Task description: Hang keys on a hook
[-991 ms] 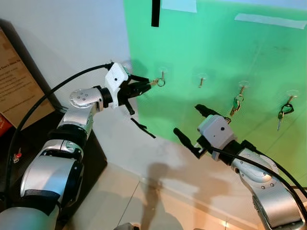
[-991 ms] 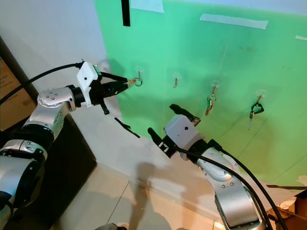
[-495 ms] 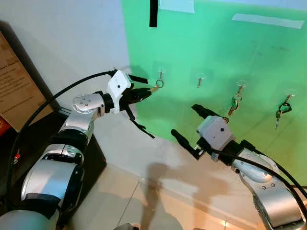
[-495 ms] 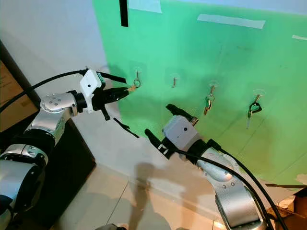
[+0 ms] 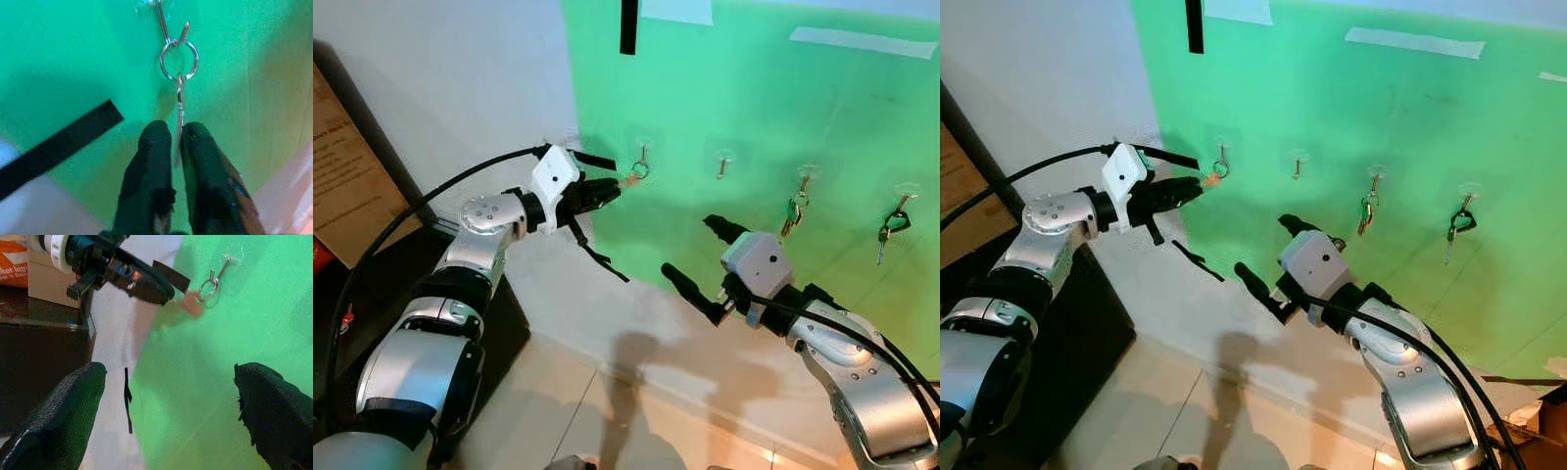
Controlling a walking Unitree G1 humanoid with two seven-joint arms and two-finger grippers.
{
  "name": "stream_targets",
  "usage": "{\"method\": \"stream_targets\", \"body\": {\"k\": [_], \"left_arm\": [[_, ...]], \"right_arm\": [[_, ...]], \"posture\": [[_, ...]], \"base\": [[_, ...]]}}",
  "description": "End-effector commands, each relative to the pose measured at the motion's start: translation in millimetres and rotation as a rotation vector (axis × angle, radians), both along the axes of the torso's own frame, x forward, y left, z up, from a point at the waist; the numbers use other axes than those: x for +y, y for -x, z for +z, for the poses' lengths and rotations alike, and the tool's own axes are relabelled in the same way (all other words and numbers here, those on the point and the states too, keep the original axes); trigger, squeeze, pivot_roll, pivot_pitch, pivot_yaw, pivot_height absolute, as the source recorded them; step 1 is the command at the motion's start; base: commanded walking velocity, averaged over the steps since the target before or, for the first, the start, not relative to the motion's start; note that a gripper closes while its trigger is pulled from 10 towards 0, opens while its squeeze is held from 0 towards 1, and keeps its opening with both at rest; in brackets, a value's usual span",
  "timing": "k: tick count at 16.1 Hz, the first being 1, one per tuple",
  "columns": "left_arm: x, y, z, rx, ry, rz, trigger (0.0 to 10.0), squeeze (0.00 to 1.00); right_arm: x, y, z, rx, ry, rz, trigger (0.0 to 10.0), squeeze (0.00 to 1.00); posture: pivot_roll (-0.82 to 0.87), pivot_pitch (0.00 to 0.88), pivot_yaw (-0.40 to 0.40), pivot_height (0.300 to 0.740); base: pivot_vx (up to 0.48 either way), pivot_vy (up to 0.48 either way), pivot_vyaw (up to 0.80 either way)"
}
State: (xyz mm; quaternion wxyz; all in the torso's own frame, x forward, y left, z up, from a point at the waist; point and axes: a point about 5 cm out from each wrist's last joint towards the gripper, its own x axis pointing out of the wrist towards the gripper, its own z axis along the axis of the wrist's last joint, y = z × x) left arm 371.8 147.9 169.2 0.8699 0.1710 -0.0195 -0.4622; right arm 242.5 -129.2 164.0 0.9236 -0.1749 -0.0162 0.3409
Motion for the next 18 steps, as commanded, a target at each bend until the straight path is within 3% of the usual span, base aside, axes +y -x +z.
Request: {"method": "stream_targets", "body": {"k": [1, 4, 7, 9, 10, 12, 13, 14, 17, 18], "left_arm": [[4.6, 1.2, 5.3, -0.022, 0.011, -0.009, 10.0, 1.0], [8.6, 4.5, 8.3, -0.038, 0.043, -0.017, 10.0, 1.0], [23.4, 10.9, 5.0, -0.036, 0.053, 0.016, 10.0, 1.0], [33.0, 13.7, 8.0, -0.066, 0.101, 0.077, 10.0, 1.0], [36.5, 22.8, 9.2, -0.077, 0.171, 0.119, 10.0, 1.0], [28.7, 41.3, 4.4, -0.066, 0.266, 0.157, 10.0, 1.0], [15.7, 54.3, -3.7, -0.054, 0.362, 0.243, 10.0, 1.0], [11.6, 58.2, -7.2, -0.048, 0.397, 0.289, 10.0, 1.0], [6.9, 65.0, -21.6, 0.01, 0.427, 0.397, 10.0, 1.0], [5.7, 72.5, -31.9, 0.078, 0.398, 0.416, 10.0, 1.0]], "right_arm": [[-2.6, -3.4, 3.6, -0.007, 0.001, -0.009, 10.0, 1.0], [-3.3, -3.6, 3.2, 0.016, -0.053, -0.025, 10.0, 1.0], [-6.9, -3.6, -2.3, 0.063, -0.091, -0.069, 10.0, 1.0], [-10.4, -3.3, -7.5, 0.073, -0.08, -0.1, 10.0, 1.0], [-16.8, -2.7, -12.9, 0.07, -0.141, -0.167, 10.0, 1.0], [-20.2, 0.9, -20.5, 0.105, -0.229, -0.222, 10.0, 1.0], [-18.6, 3.3, -25.0, 0.127, -0.3, -0.261, 10.0, 1.0], [-18.5, 3.9, -27.2, 0.142, -0.338, -0.286, 10.0, 1.0], [-22.2, 4.2, -37.4, 0.225, -0.481, -0.401, 10.0, 1.0], [-29.4, 4.5, -44.9, 0.252, -0.501, -0.509, 10.0, 1.0]], "posture": [[-0.19, 0.0, 0.071, 0.74], [-0.19, 0.0, 0.078, 0.74], [-0.18, 0.0, 0.085, 0.74], [-0.17, 0.0, 0.096, 0.74], [-0.17, 0.0, 0.103, 0.74], [-0.16, 0.0, 0.108, 0.74], [-0.16, 0.0, 0.11, 0.74], [-0.16, 0.0, 0.111, 0.74], [-0.17, 0.0, 0.112, 0.74], [-0.17, 0.0, 0.108, 0.74]], "base": [[0.0, 0.0, 0.0], [0.0, 0.0, 0.0], [0.0, 0.0, 0.0], [0.0, 0.0, 0.0], [0.0, 0.0, 0.0], [0.0, 0.0, 0.0], [0.0, 0.0, 0.0], [0.0, 0.0, 0.0], [0.0, 0.0, 0.0], [0.0, 0.0, 0.0]]}}
